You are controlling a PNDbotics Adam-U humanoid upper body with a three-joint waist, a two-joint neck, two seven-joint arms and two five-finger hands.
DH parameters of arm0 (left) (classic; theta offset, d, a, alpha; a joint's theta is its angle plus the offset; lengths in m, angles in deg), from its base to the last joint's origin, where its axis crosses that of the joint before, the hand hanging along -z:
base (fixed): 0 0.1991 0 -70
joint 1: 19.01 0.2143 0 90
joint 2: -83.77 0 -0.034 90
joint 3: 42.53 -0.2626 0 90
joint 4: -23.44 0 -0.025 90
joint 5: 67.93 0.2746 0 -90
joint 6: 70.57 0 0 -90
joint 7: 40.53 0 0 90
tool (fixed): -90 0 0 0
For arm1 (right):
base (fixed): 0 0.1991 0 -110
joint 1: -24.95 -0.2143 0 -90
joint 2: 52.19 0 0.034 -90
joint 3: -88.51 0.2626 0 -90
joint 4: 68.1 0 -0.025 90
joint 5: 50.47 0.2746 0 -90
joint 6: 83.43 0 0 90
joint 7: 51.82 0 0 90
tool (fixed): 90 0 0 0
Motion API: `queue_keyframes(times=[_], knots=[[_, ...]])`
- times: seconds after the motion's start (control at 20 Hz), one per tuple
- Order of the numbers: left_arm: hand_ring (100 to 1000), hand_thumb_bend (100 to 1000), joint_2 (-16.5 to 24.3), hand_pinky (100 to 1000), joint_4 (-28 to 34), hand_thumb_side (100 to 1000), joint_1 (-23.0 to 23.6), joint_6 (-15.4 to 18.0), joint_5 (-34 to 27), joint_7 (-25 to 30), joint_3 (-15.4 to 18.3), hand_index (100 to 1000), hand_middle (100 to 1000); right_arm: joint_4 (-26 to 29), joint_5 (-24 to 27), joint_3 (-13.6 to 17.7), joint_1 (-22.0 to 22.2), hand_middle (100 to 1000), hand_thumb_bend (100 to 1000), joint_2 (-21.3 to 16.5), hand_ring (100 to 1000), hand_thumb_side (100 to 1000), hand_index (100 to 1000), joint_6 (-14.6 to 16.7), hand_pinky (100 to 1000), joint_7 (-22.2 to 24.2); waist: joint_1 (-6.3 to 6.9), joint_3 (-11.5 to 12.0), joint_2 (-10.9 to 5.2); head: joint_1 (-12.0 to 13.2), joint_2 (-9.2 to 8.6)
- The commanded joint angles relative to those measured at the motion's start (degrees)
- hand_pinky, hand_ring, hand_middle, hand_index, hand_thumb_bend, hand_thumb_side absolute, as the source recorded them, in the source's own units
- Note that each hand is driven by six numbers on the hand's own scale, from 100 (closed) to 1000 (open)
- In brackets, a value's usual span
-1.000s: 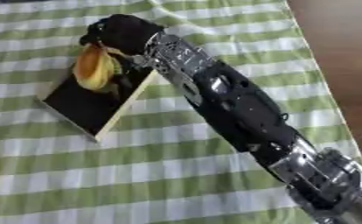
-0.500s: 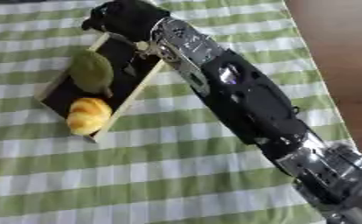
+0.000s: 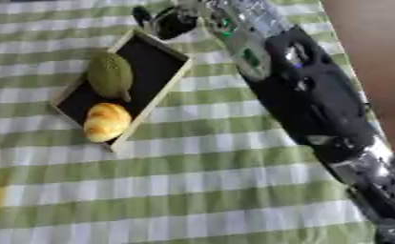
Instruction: Pick up objects on the table and place them in the box.
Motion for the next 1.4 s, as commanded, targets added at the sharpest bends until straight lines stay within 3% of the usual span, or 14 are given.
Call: queue_keyframes(times=[0.05, 0.25, 0.45, 0.7, 0.8, 1.0, 1.4], knots=[[776, 612, 3.0, 859, 0.8, 513, 0.2, -0.4, 0.2, 0.7, -0.2, 897, 732, 6.3, 7.1, 2.2, -0.2, 789, 100, -6.1, 876, 100, 891, -2.8, 888, -0.6, 0.07, -0.2, -1.68, 1.2, 0.63], [775, 615, 6.2, 860, 0.8, 520, 2.0, -1.4, 1.0, 2.9, -1.4, 900, 732, 14.4, 15.2, 4.5, 3.5, 786, 100, -14.2, 874, 100, 886, -5.4, 889, -2.1, 0.13, -0.6, -1.67, 2.7, 1.02], [780, 627, 12.6, 861, 0.8, 510, 4.7, -4.3, 4.3, 8.5, -3.5, 908, 739, 24.2, 21.0, 8.4, 10.9, 784, 100, -23.9, 871, 100, 879, -7.2, 888, -6.6, 0.14, -1.1, -1.38, 3.6, 1.23], [800, 614, 22.6, 864, 0.8, 517, 5.9, -9.4, 10.0, 21.1, -7.1, 911, 758, 26.8, 23.9, 13.1, 20.2, 781, 100, -32.1, 868, 100, 867, -4.8, 887, -15.0, 0.41, -1.3, -1.36, 3.5, 1.70], [811, 603, 26.5, 867, 0.8, 523, 5.9, -10.0, 11.2, 27.0, -9.0, 912, 767, 26.9, 24.1, 14.4, 23.3, 781, 107, -34.1, 867, 100, 866, -3.8, 887, -18.0, 0.65, -1.3, -1.43, 3.5, 1.84], [834, 634, 30.8, 890, 0.8, 451, 4.0, -9.3, 11.2, 37.6, -12.8, 900, 768, 26.9, 23.7, 16.0, 27.4, 781, 122, -36.1, 866, 100, 862, -2.5, 886, -22.0, 1.02, -1.5, -1.59, 3.6, 1.93], [867, 683, 31.7, 930, 0.8, 287, -3.0, -8.2, 9.0, 52.2, -19.8, 912, 800, 26.9, 23.6, 16.7, 28.9, 776, 122, -36.3, 861, 100, 859, -2.2, 887, -24.9, 1.39, -2.0, -1.83, 2.4, 1.61]])
